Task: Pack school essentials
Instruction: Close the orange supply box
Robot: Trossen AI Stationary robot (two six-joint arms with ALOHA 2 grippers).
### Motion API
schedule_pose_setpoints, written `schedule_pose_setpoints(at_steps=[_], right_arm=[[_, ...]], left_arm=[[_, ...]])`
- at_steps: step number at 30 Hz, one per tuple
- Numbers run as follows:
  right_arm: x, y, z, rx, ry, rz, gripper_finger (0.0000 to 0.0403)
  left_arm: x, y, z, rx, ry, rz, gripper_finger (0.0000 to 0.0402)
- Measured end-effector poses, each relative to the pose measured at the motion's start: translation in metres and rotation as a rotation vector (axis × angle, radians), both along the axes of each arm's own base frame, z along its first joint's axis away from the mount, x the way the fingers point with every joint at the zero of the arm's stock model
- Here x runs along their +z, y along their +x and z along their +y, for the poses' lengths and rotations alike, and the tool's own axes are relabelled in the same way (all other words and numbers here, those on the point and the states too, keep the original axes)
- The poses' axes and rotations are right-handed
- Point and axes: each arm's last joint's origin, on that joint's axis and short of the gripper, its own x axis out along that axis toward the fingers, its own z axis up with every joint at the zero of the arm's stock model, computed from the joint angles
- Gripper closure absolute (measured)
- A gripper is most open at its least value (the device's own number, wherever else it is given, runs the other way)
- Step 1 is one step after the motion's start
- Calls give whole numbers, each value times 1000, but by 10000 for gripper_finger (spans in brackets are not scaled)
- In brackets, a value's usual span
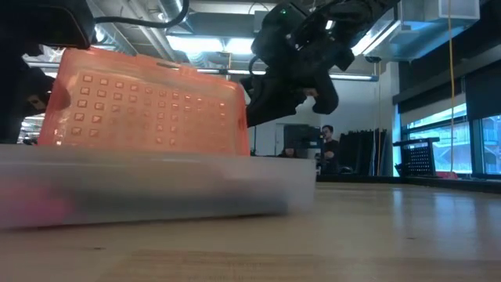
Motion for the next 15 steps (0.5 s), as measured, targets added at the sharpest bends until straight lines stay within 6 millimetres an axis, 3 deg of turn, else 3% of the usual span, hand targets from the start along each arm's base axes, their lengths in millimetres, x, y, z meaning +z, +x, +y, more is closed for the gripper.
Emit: schedule_pose_setpoints(at_steps=[10, 15], right_arm=[[2, 2, -1, -20, -18, -27, 395], [-9, 5, -1, -16, -15, -2, 395]], left_arm=[[-1, 0, 2, -24, 57, -18, 298], [-2, -1, 3, -20, 84, -12, 298]])
